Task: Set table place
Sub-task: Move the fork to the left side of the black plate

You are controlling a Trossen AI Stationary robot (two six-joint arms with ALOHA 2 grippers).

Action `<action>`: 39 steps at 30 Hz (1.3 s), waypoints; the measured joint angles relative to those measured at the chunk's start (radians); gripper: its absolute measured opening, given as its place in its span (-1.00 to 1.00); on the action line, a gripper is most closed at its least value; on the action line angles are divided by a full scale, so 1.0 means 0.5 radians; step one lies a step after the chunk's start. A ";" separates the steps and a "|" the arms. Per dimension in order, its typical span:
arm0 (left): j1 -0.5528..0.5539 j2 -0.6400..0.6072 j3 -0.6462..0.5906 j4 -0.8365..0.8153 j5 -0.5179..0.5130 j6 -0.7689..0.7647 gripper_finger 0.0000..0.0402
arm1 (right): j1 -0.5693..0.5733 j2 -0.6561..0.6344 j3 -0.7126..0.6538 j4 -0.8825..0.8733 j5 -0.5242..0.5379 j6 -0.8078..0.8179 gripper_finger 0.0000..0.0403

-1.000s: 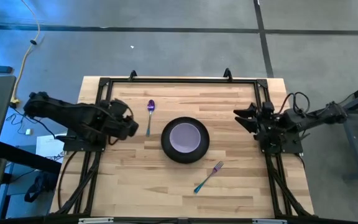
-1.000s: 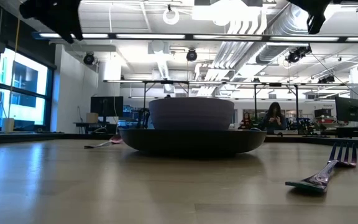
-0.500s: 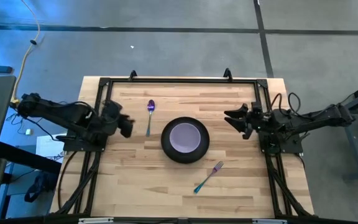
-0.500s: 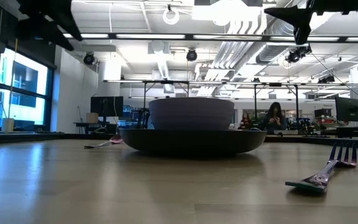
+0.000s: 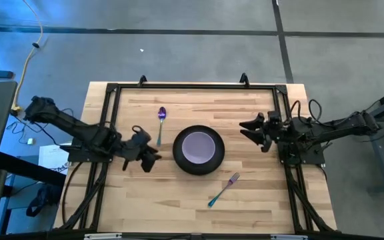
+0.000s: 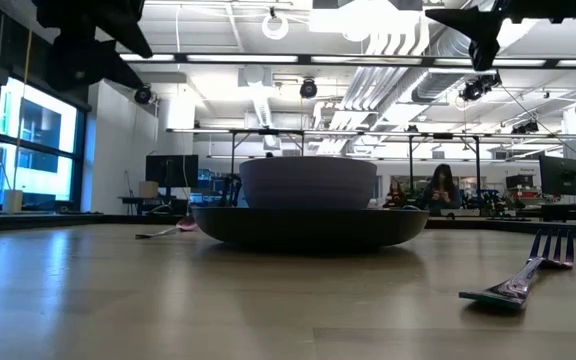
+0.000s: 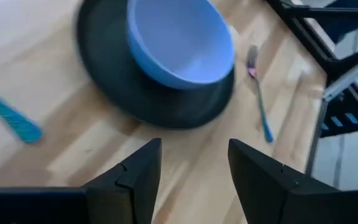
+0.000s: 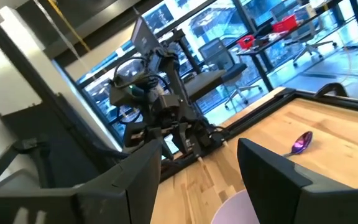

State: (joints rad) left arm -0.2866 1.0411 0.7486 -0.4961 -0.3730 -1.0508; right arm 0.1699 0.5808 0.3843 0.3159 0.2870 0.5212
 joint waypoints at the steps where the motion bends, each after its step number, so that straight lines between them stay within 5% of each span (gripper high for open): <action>1: -0.025 0.035 0.000 0.053 0.000 -0.013 -0.13 | 0.000 0.001 0.000 0.000 -0.020 -0.002 0.01; 20: -0.267 0.579 0.053 0.805 -0.008 -0.266 -0.13 | 0.000 -0.002 0.000 -0.068 -0.334 0.012 0.01; 31: -0.265 1.118 0.489 0.837 -0.063 -0.137 -0.13 | 0.000 -0.042 0.000 -0.085 -0.493 0.080 0.01; 39: -0.252 1.215 0.586 0.829 -0.161 0.016 -0.13 | 0.005 -0.082 0.000 -0.248 -0.514 0.292 0.01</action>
State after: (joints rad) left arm -0.4126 1.6488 1.0418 -0.0816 -0.4535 -1.0430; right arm 0.1723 0.5397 0.3843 0.1918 0.0302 0.6673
